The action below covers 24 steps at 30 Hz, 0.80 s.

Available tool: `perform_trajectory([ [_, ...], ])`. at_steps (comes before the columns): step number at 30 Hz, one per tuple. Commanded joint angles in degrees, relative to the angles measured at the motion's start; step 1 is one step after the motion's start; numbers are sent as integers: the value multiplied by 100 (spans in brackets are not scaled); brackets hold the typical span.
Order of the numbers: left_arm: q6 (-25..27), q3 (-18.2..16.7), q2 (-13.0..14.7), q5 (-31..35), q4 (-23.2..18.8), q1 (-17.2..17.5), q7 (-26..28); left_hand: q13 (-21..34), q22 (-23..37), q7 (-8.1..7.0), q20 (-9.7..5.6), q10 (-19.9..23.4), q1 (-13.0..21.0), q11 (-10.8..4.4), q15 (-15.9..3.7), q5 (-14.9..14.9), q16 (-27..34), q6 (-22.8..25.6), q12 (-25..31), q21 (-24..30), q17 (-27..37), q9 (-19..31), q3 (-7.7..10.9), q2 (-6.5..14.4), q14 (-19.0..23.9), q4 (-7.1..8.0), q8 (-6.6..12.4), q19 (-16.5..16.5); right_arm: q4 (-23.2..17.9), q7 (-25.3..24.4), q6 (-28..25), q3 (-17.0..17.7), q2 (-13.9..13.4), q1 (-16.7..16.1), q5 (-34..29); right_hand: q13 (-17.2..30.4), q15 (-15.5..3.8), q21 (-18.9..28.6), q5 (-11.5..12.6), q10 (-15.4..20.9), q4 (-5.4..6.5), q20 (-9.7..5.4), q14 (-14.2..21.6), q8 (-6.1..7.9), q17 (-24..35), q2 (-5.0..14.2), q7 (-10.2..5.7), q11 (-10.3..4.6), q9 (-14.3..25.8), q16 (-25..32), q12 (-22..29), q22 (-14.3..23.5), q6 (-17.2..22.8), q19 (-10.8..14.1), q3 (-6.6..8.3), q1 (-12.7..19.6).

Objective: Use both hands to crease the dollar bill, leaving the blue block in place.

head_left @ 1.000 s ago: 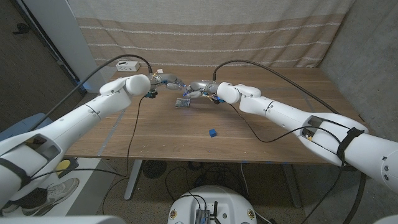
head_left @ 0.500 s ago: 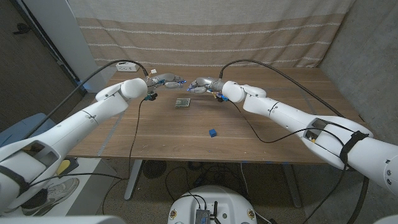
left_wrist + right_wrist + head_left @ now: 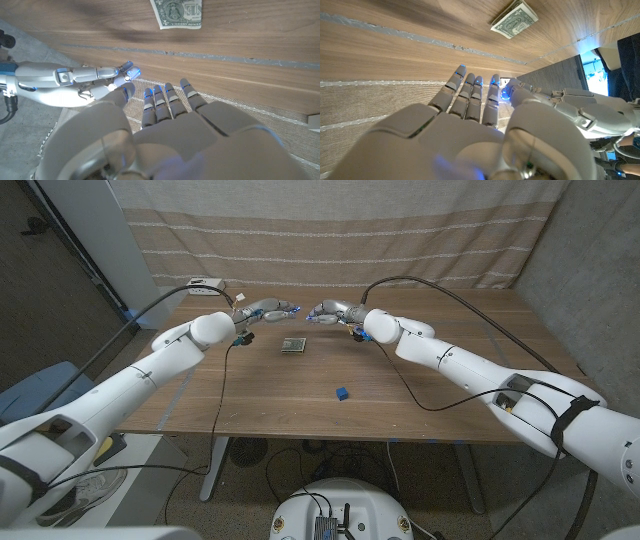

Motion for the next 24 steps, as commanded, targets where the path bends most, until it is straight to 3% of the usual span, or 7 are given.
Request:
perform_trajectory([
  [1, -298, -98, -138, -420, 168, 125, 188, 22, 6, -9, 4, -8, -53, 6, 6, -14, 14, -36, 7, 40, 24, 2, 17, 2, -25, 36, 46, -17, -173, -180, -59, 261, -132, -177, 307, 14, -12, -29, 6, 20, -12, 29, 1, 37, 23, -3, 41, 38, 16, 7, 25, 7, 4, 41, -15, 59],
  [11, -613, -227, -344, -875, 486, 206, 303, 20, 7, 19, -22, -23, -107, 31, 32, -60, 9, -62, 13, 45, 17, -3, 14, 4, -49, 59, 54, -10, -373, -321, -81, 447, -272, -324, 478, 13, 12, -33, 8, 33, -10, 30, -1, 43, 28, 0, 56, 58, 16, 9, 32, 7, 18, 42, -20, 57],
  [24, -838, -326, -497, -1310, 755, 250, 312, 18, 7, 28, -47, -35, -186, 62, 44, -124, 12, -68, 22, 48, 11, -10, -6, -14, -54, 89, 70, -7, -298, -435, 3, 683, -332, -449, 820, 13, 16, -38, 10, 32, -7, 33, -4, 41, 33, 0, 62, 52, 15, 11, 33, 8, 16, 40, -26, 55],
])
